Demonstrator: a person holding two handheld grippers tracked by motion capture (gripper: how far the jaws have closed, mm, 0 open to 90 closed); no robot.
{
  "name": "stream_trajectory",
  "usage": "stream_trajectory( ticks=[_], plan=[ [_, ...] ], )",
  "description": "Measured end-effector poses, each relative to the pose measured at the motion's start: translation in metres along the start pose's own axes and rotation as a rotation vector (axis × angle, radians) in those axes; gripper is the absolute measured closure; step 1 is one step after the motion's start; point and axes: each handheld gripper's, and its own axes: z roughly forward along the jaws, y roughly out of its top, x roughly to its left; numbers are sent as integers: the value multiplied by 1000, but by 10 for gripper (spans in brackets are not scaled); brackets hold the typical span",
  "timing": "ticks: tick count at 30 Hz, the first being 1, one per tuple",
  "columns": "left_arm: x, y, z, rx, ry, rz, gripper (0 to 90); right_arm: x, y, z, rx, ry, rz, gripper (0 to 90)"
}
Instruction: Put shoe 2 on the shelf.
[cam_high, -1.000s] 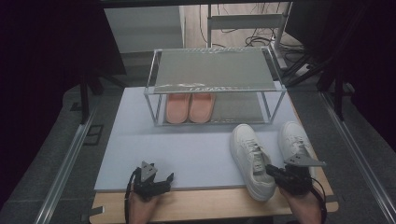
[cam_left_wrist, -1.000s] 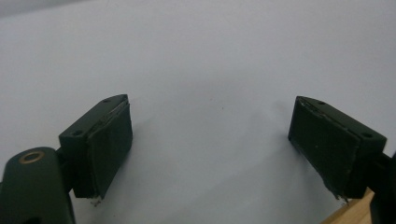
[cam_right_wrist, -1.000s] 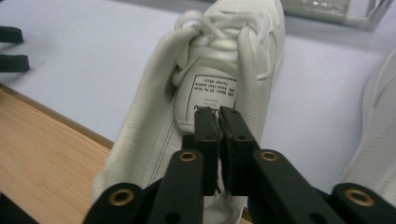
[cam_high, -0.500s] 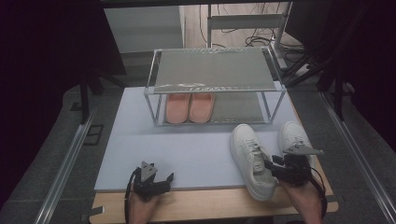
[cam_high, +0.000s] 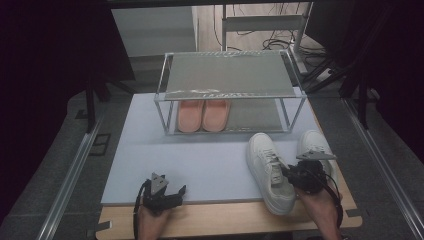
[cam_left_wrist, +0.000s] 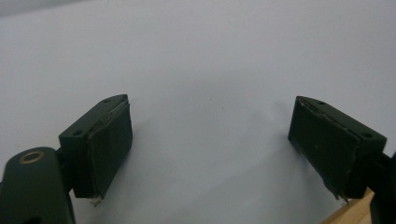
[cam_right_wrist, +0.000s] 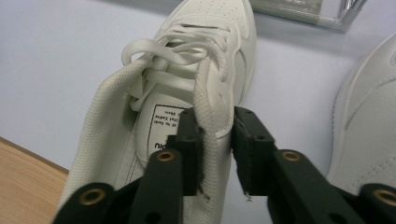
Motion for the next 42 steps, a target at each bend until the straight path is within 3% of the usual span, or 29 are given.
stream_trajectory(
  ticks=[4,11,18,34,42],
  plan=[
    [0,0,0,1,0,1,137,-4,-1,-1,-17,45,72,801],
    [0,0,0,1,0,1,137,-8,1,-5,-45,139,154,807],
    [0,0,0,2,0,3,137,-4,5,-7,-61,183,173,814],
    [0,0,0,3,0,3,137,-11,14,0,-100,411,304,815],
    [0,0,0,2,0,2,136,-16,20,0,-141,492,363,815]
  ],
)
